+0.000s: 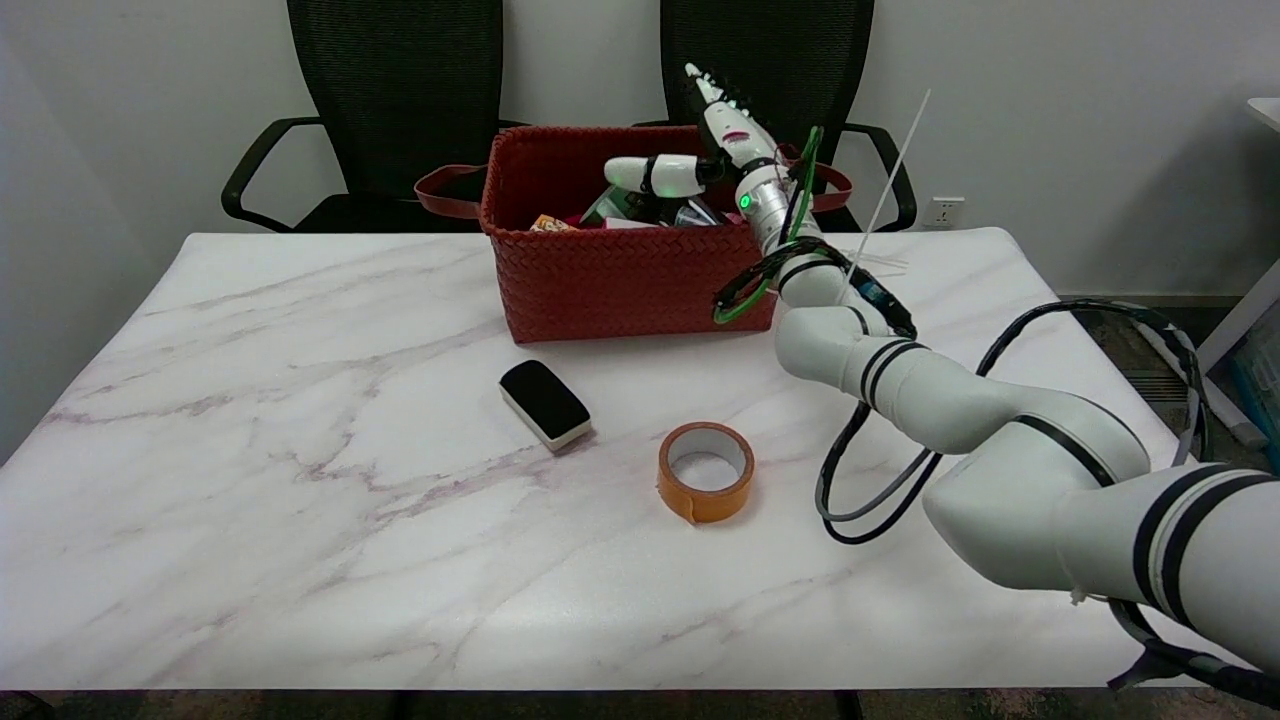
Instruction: Place the black water bottle into the brown storage basket.
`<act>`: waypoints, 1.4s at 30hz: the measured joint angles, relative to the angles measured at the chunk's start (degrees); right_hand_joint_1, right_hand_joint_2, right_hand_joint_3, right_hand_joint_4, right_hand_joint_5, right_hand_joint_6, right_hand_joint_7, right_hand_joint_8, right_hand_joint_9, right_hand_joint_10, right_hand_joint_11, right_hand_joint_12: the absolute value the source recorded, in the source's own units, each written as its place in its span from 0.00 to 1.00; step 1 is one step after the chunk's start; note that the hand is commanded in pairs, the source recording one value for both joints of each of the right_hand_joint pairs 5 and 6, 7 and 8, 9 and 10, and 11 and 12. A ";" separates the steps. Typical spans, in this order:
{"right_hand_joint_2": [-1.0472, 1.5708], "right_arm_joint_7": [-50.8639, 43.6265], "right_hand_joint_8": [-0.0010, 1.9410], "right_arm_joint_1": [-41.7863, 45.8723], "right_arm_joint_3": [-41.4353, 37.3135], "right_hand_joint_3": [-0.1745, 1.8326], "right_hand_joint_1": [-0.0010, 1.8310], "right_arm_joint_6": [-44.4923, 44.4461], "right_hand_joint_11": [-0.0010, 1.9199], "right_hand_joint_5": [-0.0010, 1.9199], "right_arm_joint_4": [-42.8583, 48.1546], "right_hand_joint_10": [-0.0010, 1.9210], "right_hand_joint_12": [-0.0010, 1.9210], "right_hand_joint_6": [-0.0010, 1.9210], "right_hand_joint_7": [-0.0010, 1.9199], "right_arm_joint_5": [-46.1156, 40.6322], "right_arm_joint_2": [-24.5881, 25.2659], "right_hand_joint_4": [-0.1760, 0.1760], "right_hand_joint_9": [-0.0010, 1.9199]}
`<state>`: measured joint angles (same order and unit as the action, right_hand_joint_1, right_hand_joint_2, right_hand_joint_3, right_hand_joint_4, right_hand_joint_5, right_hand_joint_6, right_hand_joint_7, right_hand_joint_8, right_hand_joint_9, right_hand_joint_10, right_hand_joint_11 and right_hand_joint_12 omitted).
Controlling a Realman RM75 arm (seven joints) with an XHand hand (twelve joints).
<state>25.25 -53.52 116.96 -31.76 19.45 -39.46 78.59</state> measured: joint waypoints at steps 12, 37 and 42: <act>0.63 0.00 0.03 5.62 -3.29 0.10 0.30 0.27 0.08 0.00 13.95 0.06 0.08 0.00 0.03 -7.37 -5.89 0.50 0.06; 0.66 -0.34 0.08 39.38 -19.96 0.01 0.34 -12.66 0.16 0.00 48.18 0.11 0.16 0.00 0.08 -25.72 -17.27 0.50 0.11; 0.66 -0.32 0.08 44.74 -21.17 0.00 0.35 -17.21 0.16 0.00 52.01 0.12 0.16 0.00 0.09 -27.04 -17.54 0.50 0.12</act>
<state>24.93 -8.78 95.80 -48.98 71.46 -66.51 61.05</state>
